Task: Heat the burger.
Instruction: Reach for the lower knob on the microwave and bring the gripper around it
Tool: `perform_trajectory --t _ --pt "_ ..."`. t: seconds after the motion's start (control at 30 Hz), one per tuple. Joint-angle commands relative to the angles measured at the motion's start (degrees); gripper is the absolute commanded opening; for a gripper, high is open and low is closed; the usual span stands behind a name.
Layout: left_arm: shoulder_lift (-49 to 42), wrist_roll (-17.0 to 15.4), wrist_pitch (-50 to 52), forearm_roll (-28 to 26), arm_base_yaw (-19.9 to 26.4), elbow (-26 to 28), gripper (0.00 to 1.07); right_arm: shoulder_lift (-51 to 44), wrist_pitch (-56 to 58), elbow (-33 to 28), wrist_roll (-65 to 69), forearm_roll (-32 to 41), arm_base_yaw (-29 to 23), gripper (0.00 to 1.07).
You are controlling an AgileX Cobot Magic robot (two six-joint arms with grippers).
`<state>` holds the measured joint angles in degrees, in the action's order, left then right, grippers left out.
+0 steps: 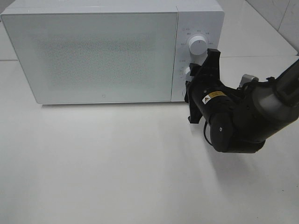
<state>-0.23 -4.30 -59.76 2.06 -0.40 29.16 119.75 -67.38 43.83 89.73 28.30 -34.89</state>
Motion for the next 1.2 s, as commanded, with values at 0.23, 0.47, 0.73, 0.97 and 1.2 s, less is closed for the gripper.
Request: perform_trajectory --t 0.23,0.47,0.73,0.97,1.2 --pt "-1.09 -0.23 0.63 -0.17 0.11 -0.17 1.00 -0.92 -12.72 2.75 1.09 -13.18 -0.97 0.00" --pt "-1.09 -0.23 0.63 -0.17 0.11 -0.17 1.00 -0.92 -12.49 2.75 1.09 -12.78 -0.97 0.03" --pt "-1.09 -0.23 0.63 -0.17 0.11 -0.17 1.00 -0.92 -11.92 2.75 0.29 -11.46 -0.97 0.15" --pt "-1.09 -0.23 0.63 -0.17 0.11 -0.17 1.00 -0.92 -7.62 2.75 -1.15 -7.05 -0.97 0.39" --pt "-1.09 -0.23 0.63 -0.17 0.11 -0.17 1.00 -0.92 -4.41 2.75 -6.36 -2.06 -0.97 0.56"
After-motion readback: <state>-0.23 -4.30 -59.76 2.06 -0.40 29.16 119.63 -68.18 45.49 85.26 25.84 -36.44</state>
